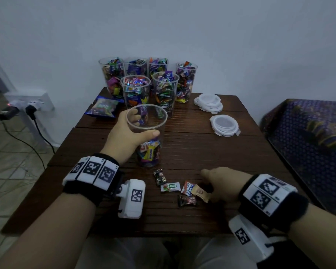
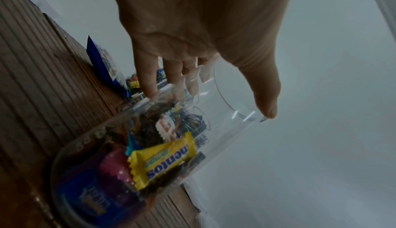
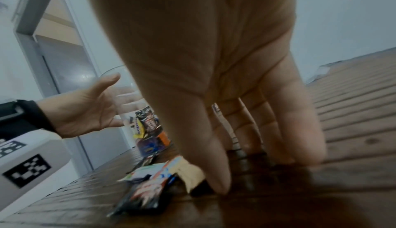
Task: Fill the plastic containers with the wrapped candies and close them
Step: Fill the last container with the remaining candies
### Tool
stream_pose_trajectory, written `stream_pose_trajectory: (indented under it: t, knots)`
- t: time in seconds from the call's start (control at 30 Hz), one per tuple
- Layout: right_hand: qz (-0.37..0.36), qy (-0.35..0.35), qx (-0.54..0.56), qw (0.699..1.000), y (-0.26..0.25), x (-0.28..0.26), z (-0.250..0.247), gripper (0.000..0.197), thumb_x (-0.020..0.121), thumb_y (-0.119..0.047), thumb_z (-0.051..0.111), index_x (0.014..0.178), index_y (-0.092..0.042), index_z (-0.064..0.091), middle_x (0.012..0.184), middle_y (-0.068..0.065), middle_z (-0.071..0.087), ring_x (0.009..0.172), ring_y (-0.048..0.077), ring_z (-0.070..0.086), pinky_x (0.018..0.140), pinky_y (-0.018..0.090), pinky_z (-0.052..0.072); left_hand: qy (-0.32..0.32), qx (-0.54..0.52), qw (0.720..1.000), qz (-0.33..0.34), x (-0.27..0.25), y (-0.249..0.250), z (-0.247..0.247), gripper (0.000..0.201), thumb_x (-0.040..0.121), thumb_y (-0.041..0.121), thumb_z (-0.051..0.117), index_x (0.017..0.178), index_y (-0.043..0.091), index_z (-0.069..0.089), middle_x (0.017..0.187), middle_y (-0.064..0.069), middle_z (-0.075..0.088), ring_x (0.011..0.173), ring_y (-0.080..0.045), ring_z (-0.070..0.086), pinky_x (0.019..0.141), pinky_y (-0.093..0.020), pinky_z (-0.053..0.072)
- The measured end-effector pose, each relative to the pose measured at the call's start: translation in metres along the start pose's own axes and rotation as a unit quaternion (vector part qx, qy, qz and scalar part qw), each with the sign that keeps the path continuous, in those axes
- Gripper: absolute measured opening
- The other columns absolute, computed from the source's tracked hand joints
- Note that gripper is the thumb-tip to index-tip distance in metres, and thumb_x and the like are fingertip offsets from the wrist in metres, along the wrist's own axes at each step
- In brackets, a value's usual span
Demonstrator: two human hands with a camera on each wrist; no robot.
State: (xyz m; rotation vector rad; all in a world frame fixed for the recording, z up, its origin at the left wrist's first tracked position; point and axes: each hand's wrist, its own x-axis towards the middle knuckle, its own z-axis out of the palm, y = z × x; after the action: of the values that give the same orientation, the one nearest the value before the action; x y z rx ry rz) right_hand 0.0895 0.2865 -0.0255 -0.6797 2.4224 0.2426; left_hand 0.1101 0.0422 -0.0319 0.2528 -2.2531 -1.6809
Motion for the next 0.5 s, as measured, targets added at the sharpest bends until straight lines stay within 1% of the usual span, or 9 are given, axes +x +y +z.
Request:
stream_pose_trajectory:
  t: [0.07,0.1,0.13,0.2,0.27,0.3,0.4,0.47,0.5]
  knots:
    - [-0.023,0.024,0.014,0.999,-0.008,0.002,0.000,0.045,0.088,-0.028,0.060,0.126,-0.015,0.039,0.126,0.008,0.051,0.114,0.025,0.051,0.088,0.032,0.043,0.000,0.000,1.000,-0.001,0.000,0.000,0.000,0.093,0.036,0.063,0.076,0.118,0.036,0.041,0.114,0.022,0.050,0.116,-0.010,0.052,0.104,-0.043,0.042]
    - [-0.035,0.032,0.023,0.999,-0.011,0.003,-0.001,0.046,0.089,-0.028,0.060,0.127,-0.015,0.038,0.127,0.007,0.049,0.115,0.025,0.050,0.090,0.032,0.043,-0.001,0.000,1.000,0.000,0.000,0.000,0.000,0.093,0.036,0.063,0.076,0.118,0.037,0.040,0.114,0.022,0.050,0.117,-0.010,0.051,0.104,-0.043,0.042]
    - [-0.047,0.033,0.033,0.998,-0.015,0.003,-0.002,0.051,0.088,-0.028,0.061,0.130,-0.016,0.036,0.128,0.007,0.046,0.116,0.025,0.049,0.092,0.033,0.043,0.000,0.000,1.000,0.001,0.000,0.001,0.000,0.093,0.036,0.063,0.075,0.118,0.037,0.040,0.114,0.022,0.050,0.117,-0.009,0.051,0.104,-0.042,0.042]
    - [-0.064,0.015,0.045,0.997,-0.022,0.002,-0.005,0.066,0.083,-0.028,0.066,0.138,-0.018,0.030,0.131,0.005,0.040,0.117,0.026,0.047,0.095,0.036,0.045,0.002,-0.001,1.000,0.001,0.000,0.000,0.001,0.094,0.037,0.063,0.075,0.119,0.036,0.040,0.115,0.021,0.050,0.117,-0.009,0.051,0.104,-0.041,0.042]
    - [-0.070,-0.007,0.031,0.997,-0.031,0.002,-0.006,0.079,0.080,-0.030,0.070,0.143,-0.021,0.024,0.133,0.006,0.034,0.119,0.029,0.046,0.094,0.039,0.047,0.002,-0.003,1.000,0.000,0.000,0.000,0.001,0.094,0.037,0.063,0.075,0.119,0.036,0.040,0.115,0.021,0.050,0.116,-0.009,0.051,0.104,-0.040,0.042]
    - [-0.070,-0.012,0.015,0.997,-0.036,0.002,-0.005,0.080,0.080,-0.029,0.070,0.145,-0.022,0.023,0.135,0.007,0.032,0.119,0.030,0.046,0.093,0.040,0.047,0.002,-0.005,1.000,0.000,-0.001,0.001,0.001,0.093,0.037,0.062,0.076,0.119,0.037,0.040,0.115,0.021,0.050,0.116,-0.009,0.051,0.104,-0.040,0.043]
    - [-0.085,-0.001,-0.006,0.996,-0.046,0.007,-0.005,0.072,0.087,-0.020,0.063,0.146,-0.023,0.023,0.138,0.009,0.029,0.118,0.033,0.048,0.088,0.037,0.047,0.002,-0.007,1.000,0.000,0.000,0.001,0.001,0.090,0.044,0.055,0.086,0.119,0.036,0.040,0.118,0.016,0.051,0.117,-0.009,0.051,0.104,-0.042,0.042]
    - [-0.102,0.011,-0.002,0.995,-0.051,0.010,-0.006,0.071,0.089,-0.014,0.060,0.147,-0.024,0.020,0.140,0.009,0.028,0.118,0.033,0.048,0.089,0.036,0.047,0.002,-0.007,1.000,0.000,0.000,0.000,0.001,0.088,0.046,0.052,0.086,0.119,0.036,0.040,0.119,0.014,0.051,0.118,-0.010,0.050,0.105,-0.043,0.042]
    - [-0.110,0.014,-0.003,0.994,-0.053,0.011,-0.008,0.073,0.089,-0.012,0.059,0.148,-0.026,0.018,0.141,0.010,0.027,0.118,0.033,0.048,0.088,0.036,0.047,0.003,-0.007,1.000,-0.001,-0.001,0.000,0.001,0.087,0.044,0.054,0.084,0.117,0.038,0.040,0.119,0.015,0.051,0.118,-0.009,0.050,0.105,-0.043,0.042]
